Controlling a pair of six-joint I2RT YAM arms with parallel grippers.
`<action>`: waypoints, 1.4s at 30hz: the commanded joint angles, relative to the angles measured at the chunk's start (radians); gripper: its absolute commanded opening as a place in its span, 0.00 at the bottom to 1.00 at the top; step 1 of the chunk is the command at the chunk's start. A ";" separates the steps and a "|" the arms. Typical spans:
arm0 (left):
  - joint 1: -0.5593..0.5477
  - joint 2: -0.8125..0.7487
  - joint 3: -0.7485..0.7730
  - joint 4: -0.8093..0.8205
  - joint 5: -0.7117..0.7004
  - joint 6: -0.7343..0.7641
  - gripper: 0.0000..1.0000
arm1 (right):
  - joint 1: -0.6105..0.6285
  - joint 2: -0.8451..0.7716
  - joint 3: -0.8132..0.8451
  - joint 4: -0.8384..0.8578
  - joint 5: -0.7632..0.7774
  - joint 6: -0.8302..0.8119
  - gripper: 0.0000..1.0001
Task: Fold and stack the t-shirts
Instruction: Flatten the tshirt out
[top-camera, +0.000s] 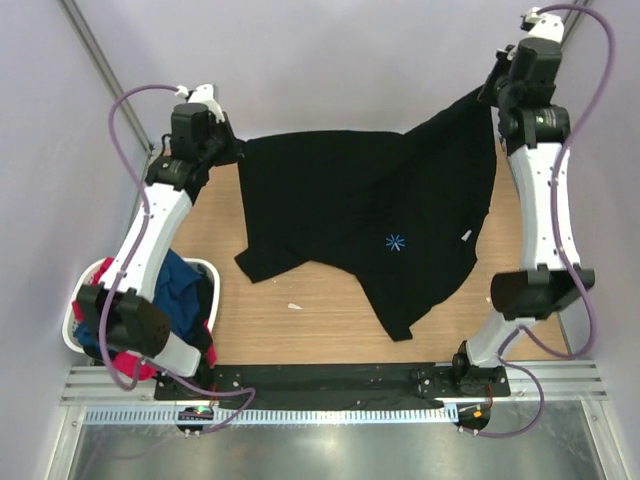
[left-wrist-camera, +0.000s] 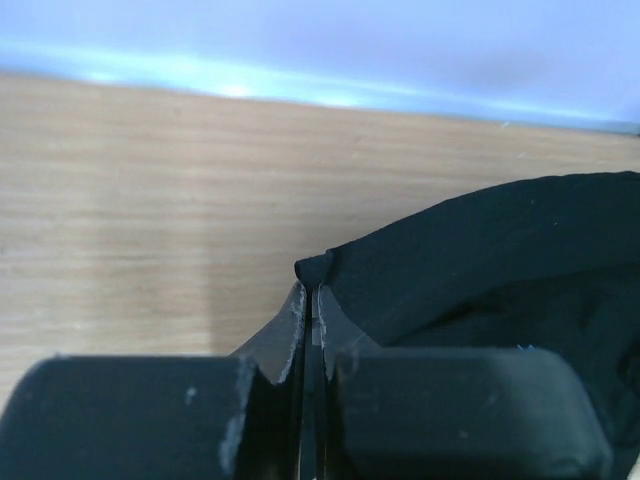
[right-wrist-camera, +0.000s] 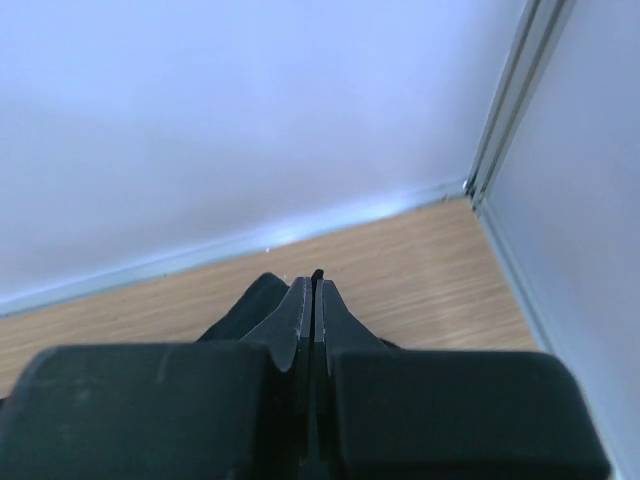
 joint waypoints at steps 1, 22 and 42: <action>-0.008 -0.092 0.013 0.083 0.044 0.071 0.00 | 0.004 -0.151 -0.055 0.055 0.025 -0.095 0.01; -0.025 -0.631 0.027 0.081 0.125 0.134 0.00 | 0.004 -0.611 0.066 0.066 -0.064 -0.161 0.01; -0.025 -0.485 0.190 -0.087 -0.192 -0.026 0.00 | 0.005 -0.349 0.295 0.077 0.002 -0.162 0.01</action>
